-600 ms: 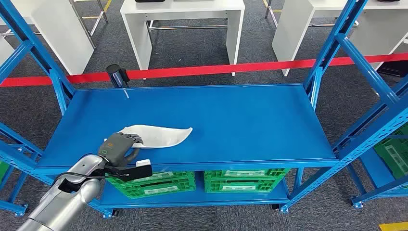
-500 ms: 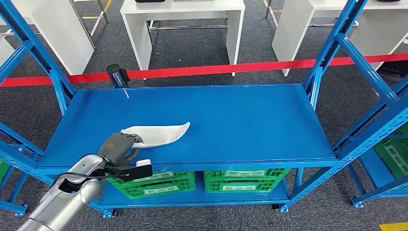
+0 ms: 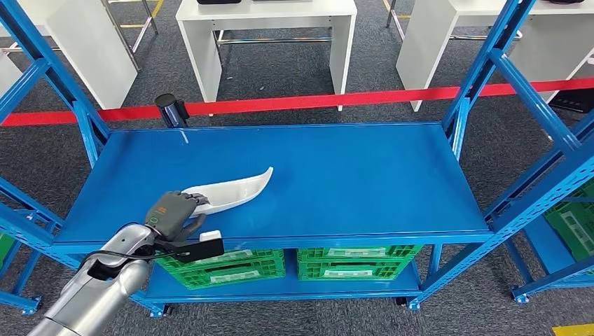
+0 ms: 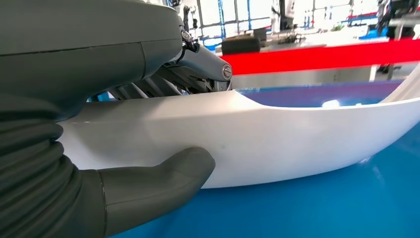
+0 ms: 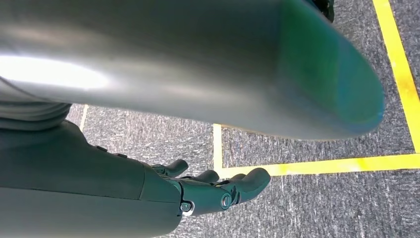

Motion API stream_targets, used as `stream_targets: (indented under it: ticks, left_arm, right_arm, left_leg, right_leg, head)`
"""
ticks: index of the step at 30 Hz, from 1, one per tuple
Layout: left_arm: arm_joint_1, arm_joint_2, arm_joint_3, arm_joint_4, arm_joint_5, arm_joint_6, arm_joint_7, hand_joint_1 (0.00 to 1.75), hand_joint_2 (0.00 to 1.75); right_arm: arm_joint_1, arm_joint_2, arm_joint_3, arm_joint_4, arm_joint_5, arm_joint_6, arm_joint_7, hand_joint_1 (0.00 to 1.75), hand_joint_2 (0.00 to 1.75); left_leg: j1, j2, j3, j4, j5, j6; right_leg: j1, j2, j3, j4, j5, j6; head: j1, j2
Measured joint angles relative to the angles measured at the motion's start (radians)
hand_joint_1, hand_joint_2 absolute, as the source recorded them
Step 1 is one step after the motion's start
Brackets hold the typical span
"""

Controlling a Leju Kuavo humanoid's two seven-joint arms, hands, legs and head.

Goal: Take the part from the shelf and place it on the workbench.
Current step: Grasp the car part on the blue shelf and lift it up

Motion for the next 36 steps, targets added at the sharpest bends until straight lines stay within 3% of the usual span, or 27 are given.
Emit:
stream_targets:
  ticks: [4, 9, 14, 21, 23, 26, 30, 33, 36]
  left_arm:
    - [0.026, -0.019, 0.021, -0.034, 0.065, 0.066, -0.066, 1.75, 1.75]
    - [0.081, -0.085, 0.049, -0.172, 0.198, 0.122, -0.163, 1.75, 1.75]
    - [0.100, -0.168, 0.053, -0.324, 0.414, 0.083, -0.282, 1.75, 1.75]
    - [0.099, -0.214, 0.053, -0.412, 0.470, 0.057, -0.303, 1.75, 1.75]
    - [0.099, -0.222, 0.053, -0.424, 0.553, 0.020, -0.345, 1.75, 1.75]
    - [0.101, -0.257, 0.053, -0.469, 0.799, -0.119, -0.407, 1.75, 1.75]
    - [0.109, -0.320, 0.040, -0.541, 1.052, -0.317, -0.407, 1.75, 1.75]
    - [0.113, -0.349, 0.011, -0.579, 1.143, -0.398, -0.400, 1.75, 1.75]
    - [0.119, -0.358, -0.013, -0.603, 1.150, -0.412, -0.416, 1.75, 1.75]
  right_arm:
    - [0.001, 0.000, -0.002, 0.000, 0.003, 0.000, 0.000, 0.00, 0.00]
    - [-0.003, 0.000, -0.003, 0.000, 0.008, 0.003, -0.008, 0.00, 0.00]
    - [-0.015, 0.000, -0.003, 0.000, 0.010, 0.003, -0.013, 0.00, 0.00]
    - [-0.020, 0.000, -0.003, 0.000, 0.011, 0.003, -0.013, 0.00, 0.00]
    - [-0.020, 0.000, -0.003, 0.000, 0.011, 0.004, -0.011, 0.00, 0.00]
    - [-0.022, 0.001, -0.003, 0.000, 0.016, 0.006, -0.001, 0.00, 0.00]
    - [-0.026, 0.006, -0.005, 0.000, 0.014, 0.006, 0.010, 0.00, 0.00]
    - [-0.029, 0.012, -0.009, 0.000, 0.010, 0.004, 0.025, 0.00, 0.00]
    - [-0.030, 0.019, -0.011, 0.000, 0.012, 0.003, 0.040, 0.00, 0.00]
  left_leg:
    - [0.000, 0.000, 0.000, 0.000, 0.000, 0.000]
    - [-0.001, 0.000, -0.001, 0.000, 0.000, 0.000]
    - [-0.001, -0.001, -0.001, 0.000, 0.000, 0.000]
    - [-0.001, -0.001, 0.000, 0.000, 0.000, 0.000]
    - [-0.001, -0.001, 0.000, 0.000, 0.000, 0.000]
    - [-0.001, -0.001, -0.001, 0.000, 0.000, 0.000]
    - [-0.001, -0.001, -0.001, 0.000, -0.001, 0.001]
    - [-0.001, -0.001, 0.000, 0.000, -0.002, 0.001]
    - [-0.002, -0.001, 0.000, 0.001, -0.002, 0.002]
  right_leg:
    - [0.000, 0.000, 0.000, 0.000, 0.000, 0.000]
    - [-0.001, 0.000, -0.001, 0.000, 0.000, 0.000]
    - [-0.001, 0.000, 0.000, -0.001, 0.000, 0.000]
    - [-0.001, 0.000, 0.000, -0.001, 0.000, 0.000]
    - [0.000, 0.000, 0.000, 0.000, 0.000, 0.000]
    - [-0.001, 0.000, 0.000, -0.001, 0.000, 0.000]
    - [-0.001, 0.000, 0.000, -0.001, 0.000, 0.001]
    - [-0.001, 0.000, 0.000, -0.001, 0.000, 0.001]
    - [-0.002, 0.000, 0.001, -0.002, 0.000, 0.002]
  head:
    - [0.000, 0.000]
    - [0.000, 0.000]
    - [0.000, 0.000]
    - [0.000, 0.000]
    - [0.000, 0.000]
    - [0.000, 0.000]
    - [0.000, 0.000]
    - [0.000, 0.000]
    - [0.000, 0.000]
